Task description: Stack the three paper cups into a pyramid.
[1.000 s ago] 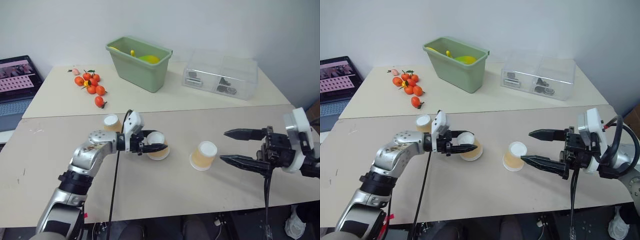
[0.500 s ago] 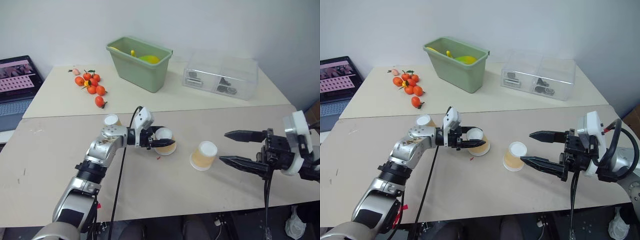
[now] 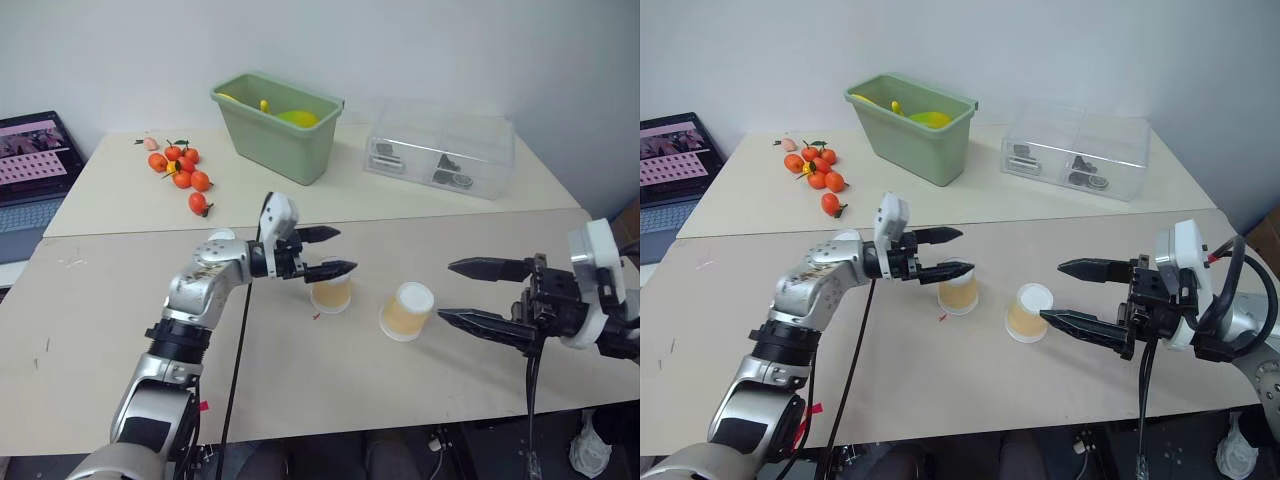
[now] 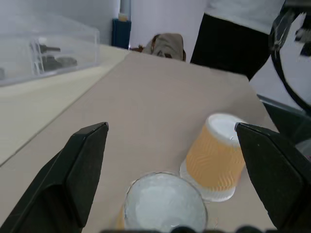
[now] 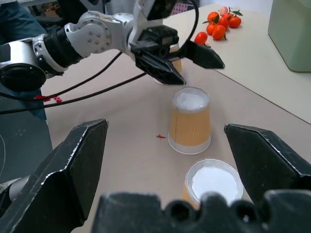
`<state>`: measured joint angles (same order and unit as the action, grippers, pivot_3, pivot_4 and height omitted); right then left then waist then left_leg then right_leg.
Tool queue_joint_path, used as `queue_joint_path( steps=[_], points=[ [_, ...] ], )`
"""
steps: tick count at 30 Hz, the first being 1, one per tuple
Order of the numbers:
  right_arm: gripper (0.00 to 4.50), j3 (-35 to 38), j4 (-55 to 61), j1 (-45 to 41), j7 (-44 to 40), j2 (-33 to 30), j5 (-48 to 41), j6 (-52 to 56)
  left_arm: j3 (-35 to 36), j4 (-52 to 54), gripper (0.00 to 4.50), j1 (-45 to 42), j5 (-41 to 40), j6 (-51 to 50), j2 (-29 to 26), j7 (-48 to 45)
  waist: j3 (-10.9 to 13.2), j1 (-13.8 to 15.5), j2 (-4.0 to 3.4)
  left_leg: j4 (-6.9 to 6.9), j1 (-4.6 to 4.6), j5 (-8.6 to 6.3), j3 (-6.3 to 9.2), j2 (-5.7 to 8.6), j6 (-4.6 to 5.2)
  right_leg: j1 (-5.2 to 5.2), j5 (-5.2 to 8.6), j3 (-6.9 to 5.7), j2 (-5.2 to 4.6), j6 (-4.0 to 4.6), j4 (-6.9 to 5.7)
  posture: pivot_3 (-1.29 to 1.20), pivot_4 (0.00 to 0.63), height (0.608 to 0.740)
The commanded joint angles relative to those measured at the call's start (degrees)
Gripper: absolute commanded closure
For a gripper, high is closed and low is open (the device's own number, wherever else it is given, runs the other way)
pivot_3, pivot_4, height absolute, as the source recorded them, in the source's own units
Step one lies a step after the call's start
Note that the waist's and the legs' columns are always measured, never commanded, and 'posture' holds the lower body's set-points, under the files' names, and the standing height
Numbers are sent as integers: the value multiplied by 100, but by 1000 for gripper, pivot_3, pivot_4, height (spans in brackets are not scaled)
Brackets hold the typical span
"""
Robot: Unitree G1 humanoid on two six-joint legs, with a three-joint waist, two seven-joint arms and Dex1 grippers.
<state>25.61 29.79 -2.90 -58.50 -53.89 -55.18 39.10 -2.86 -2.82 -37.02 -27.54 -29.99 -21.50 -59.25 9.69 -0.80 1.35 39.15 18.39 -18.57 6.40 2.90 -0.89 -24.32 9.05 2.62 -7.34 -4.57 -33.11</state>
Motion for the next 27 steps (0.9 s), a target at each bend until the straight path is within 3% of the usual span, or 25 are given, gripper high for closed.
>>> queue_joint_path(
  steps=[1, 6, 10, 15, 20, 27],
  points=[
    [0, 75, 23, -109, -36, 22, -19, -157, 368, 1004, 35, 316, -395, -513, -293, 322, 0, 4, -1, 0, 0, 0, 0, 0, 0, 0, 0, 0, 0, 0, 0, 0, 150, 738],
    [0, 4, 20, -141, -31, 68, 2, -156, 951, 1995, 35, 1122, -547, -959, -700, 1077, 0, 3, -1, -1, -2, 0, 0, -1, 0, -1, 0, 1, 0, 0, -1, 0, 150, 738],
    [0, -52, 25, -127, -25, 138, 26, -173, 1803, 2890, 35, 1938, -122, -706, -353, 2659, 0, 14, 0, 0, -2, 0, 2, -2, -1, 0, 0, 0, 0, 1, 0, 0, 150, 738],
    [0, -153, -22, -212, -39, 181, 10, -154, 2251, 3514, 35, 2747, -455, -938, 379, 3735, 0, 58, 0, 1, -3, 1, 1, 0, -2, 5, -1, 1, 0, 1, 4, 0, 150, 738],
    [0, -252, -157, -415, -112, 124, 16, -137, 2103, 3924, 35, 3677, -421, -754, 635, 3899, 1, 77, 1, 1, -2, 0, 1, 1, -2, 5, 0, 1, 0, 1, 4, 0, 150, 738],
    [0, -469, -182, -807, 111, 322, 12, -126, 2191, 3308, 35, 4078, -56, -57, 506, 3831, 0, 89, 1, 1, -1, 0, 0, 0, -2, 19, 2, -1, 0, 1, 2, 0, 150, 738]
  ],
)
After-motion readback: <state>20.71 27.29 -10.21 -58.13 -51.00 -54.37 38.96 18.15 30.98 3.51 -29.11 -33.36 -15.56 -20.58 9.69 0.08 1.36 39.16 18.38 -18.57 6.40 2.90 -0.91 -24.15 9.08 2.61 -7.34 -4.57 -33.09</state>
